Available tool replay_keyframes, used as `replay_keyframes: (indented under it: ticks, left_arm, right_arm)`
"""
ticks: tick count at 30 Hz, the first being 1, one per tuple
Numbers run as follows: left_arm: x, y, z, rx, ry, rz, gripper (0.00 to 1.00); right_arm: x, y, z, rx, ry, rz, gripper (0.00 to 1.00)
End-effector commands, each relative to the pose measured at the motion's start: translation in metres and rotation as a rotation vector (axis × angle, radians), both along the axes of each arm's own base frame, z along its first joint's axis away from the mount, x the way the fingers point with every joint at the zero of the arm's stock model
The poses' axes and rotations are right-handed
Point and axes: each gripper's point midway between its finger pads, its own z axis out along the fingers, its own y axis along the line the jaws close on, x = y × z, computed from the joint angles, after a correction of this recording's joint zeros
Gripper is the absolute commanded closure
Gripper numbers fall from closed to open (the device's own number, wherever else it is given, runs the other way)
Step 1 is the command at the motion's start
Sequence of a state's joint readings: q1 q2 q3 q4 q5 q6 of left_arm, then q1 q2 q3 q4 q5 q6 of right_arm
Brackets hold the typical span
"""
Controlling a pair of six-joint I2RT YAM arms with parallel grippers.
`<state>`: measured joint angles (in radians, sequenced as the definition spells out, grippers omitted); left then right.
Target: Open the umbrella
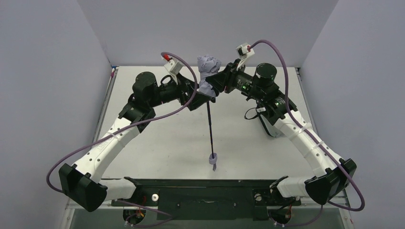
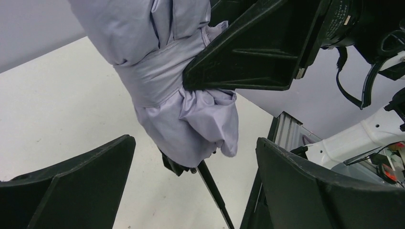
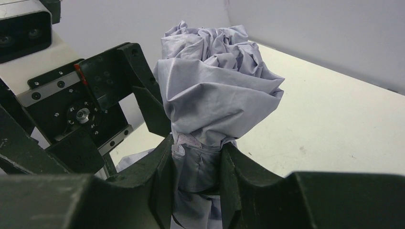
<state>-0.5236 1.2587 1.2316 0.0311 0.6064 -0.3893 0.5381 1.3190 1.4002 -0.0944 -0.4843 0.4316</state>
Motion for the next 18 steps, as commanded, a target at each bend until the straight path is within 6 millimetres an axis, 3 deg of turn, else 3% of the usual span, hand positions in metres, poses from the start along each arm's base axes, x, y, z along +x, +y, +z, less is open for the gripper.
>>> replay_keyframes:
  ticks: [1, 6, 8, 10, 11, 12, 15, 16, 17, 18]
  left_arm:
    - [0.015, -0.006, 0.015, -0.044, -0.036, 0.078, 0.03]
    - [0.034, -0.003, 0.012, -0.027, -0.010, 0.163, 0.05]
    - [0.036, -0.004, 0.010, -0.026, -0.003, 0.172, 0.15]
    - [0.035, -0.005, 0.007, -0.023, -0.002, 0.164, 0.36]
    - [0.034, -0.006, 0.008, -0.025, -0.016, 0.154, 0.42]
    - [0.030, -0.008, 0.005, -0.021, -0.020, 0.126, 0.55]
    - [0.019, -0.011, 0.012, -0.056, -0.050, 0.056, 0.84]
    - [0.013, -0.010, 0.010, -0.066, -0.048, 0.018, 0.95]
    - [0.010, -0.010, 0.020, -0.114, -0.049, -0.002, 0.99]
    - [0.005, -0.007, 0.019, -0.128, -0.041, -0.045, 1.00]
  right_arm:
    - [-0.017, -0.005, 0.046, 0.061, -0.148, -0.012, 1.00]
    - [-0.024, -0.004, 0.047, 0.067, -0.143, -0.062, 1.00]
    - [-0.024, -0.006, 0.046, 0.074, -0.121, -0.113, 1.00]
    - [-0.026, -0.005, 0.047, 0.088, -0.102, -0.126, 1.00]
    - [-0.028, -0.003, 0.049, 0.092, -0.101, -0.116, 1.00]
    - [-0.032, -0.001, 0.050, 0.099, -0.096, -0.093, 1.00]
    - [-0.039, 0.001, 0.057, 0.118, -0.096, -0.040, 0.74]
    - [-0.042, 0.002, 0.058, 0.119, -0.088, -0.012, 0.60]
    - [-0.040, -0.003, 0.062, 0.124, -0.092, -0.015, 0.53]
    - [-0.043, -0.003, 0.062, 0.125, -0.079, 0.016, 0.40]
